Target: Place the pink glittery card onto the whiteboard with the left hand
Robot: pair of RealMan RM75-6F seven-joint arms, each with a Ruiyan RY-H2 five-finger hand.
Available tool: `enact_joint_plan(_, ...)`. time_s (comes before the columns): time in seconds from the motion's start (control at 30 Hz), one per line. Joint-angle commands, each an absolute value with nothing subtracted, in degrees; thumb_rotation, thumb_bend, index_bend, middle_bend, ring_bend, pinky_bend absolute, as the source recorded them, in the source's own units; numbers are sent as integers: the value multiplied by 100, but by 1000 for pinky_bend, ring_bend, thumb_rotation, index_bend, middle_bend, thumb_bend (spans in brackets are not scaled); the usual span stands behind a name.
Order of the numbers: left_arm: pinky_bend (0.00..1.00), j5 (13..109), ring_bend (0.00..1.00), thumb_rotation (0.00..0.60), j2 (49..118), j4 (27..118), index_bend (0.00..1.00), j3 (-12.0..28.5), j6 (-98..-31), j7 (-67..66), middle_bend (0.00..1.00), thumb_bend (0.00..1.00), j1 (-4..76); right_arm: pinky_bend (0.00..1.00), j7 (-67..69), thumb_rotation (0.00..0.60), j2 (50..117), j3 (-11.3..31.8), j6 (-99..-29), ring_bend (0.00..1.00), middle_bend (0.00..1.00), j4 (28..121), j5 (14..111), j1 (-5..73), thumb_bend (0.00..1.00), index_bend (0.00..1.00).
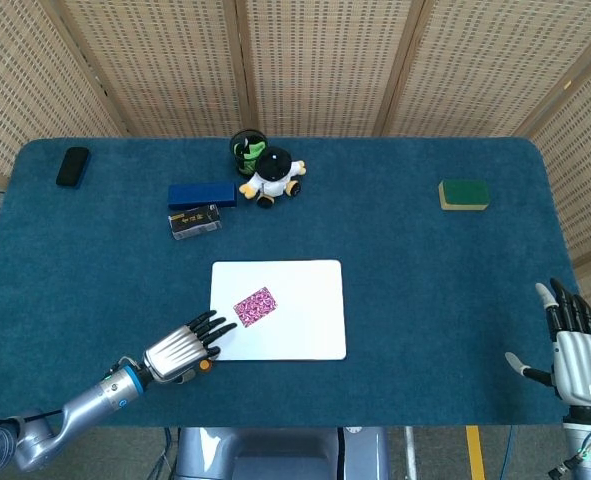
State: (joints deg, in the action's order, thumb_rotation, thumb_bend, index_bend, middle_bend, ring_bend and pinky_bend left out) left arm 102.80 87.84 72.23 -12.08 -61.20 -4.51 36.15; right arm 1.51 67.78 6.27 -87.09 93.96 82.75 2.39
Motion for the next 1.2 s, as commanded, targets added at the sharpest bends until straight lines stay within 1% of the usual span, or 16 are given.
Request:
enact_joint_plan(0.03,0,10276,0,600,8826,7186,450,-1191,-6127,-457,0,242,3604,0,164,600,6772,626,-8705,0,0,9399,8276,239,0,0)
enact_joint_plan(0.17,0,10271,0,600,8870,7142,496,-1179,-6122,-463,0,251,3597,0,181,600,6766,623,-8697,0,0,9398,8276,240,0,0)
enact_joint_plan(0.43,0,10281,0,600,8870,7135,549,-1170,-6159,-457,0,285,3581,0,197,600,6762,620,-8696,0,0,9396,8280,240,0,0)
enact_joint_plan(1.0,0,10287,0,600,8769,7301,555,-1090,-6197,-559,0,288,3606,0,193,600,6762,621,-8690,0,0,9398,8275,242,0,0)
enact_joint_plan(1.2,0,10232,0,600,8678,7461,555,-962,-6240,-616,0,287,3641,0,192,600,6761,619,-8686,0,0,9400,8275,243,0,0)
